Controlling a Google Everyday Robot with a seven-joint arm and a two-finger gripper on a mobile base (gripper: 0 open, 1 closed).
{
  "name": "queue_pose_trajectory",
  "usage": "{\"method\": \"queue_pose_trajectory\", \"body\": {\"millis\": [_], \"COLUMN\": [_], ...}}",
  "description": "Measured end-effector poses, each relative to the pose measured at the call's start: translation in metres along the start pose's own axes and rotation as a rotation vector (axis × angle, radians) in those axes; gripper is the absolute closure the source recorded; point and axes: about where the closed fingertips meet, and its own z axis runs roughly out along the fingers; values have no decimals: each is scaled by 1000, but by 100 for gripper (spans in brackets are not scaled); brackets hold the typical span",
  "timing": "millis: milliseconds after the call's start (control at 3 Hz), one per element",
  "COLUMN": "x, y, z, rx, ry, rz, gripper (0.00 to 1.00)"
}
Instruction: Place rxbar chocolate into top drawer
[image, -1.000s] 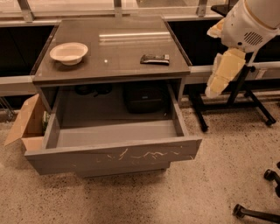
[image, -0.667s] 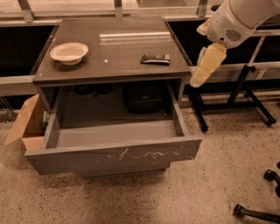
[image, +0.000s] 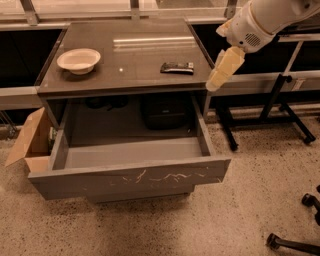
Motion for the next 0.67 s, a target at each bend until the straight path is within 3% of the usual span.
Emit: {"method": "queue_pose_trajectory", "body": {"millis": [667], "x": [-17], "y": [-50], "z": [60], "rx": [-4], "ry": [-173], "rz": [63], "gripper": [0]}}
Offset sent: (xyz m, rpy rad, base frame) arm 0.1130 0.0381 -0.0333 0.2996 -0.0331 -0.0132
